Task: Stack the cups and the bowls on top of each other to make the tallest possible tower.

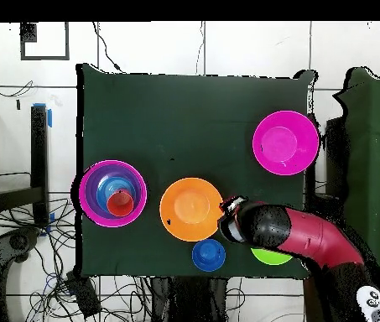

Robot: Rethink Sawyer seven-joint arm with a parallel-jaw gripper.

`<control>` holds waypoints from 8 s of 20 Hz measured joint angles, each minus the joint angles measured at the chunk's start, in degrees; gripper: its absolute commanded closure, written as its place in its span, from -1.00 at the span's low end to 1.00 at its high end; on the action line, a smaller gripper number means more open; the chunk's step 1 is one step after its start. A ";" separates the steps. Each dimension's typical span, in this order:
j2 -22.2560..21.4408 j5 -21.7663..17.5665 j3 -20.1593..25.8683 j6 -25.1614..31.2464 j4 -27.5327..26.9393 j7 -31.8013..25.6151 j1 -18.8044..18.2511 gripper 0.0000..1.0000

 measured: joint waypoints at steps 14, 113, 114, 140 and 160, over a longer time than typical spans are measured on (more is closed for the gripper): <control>0.07 0.01 2.08 -0.17 3.23 0.00 0.27 -1.00; 29.54 -8.39 6.12 -15.24 -26.82 -0.45 4.47 1.00; 29.65 -8.59 6.49 -14.94 -27.17 -0.58 4.27 1.00; 36.42 -11.49 17.63 -12.82 -35.93 -9.10 2.09 1.00; 33.71 -11.51 17.75 -12.81 -34.87 -9.10 2.27 -1.00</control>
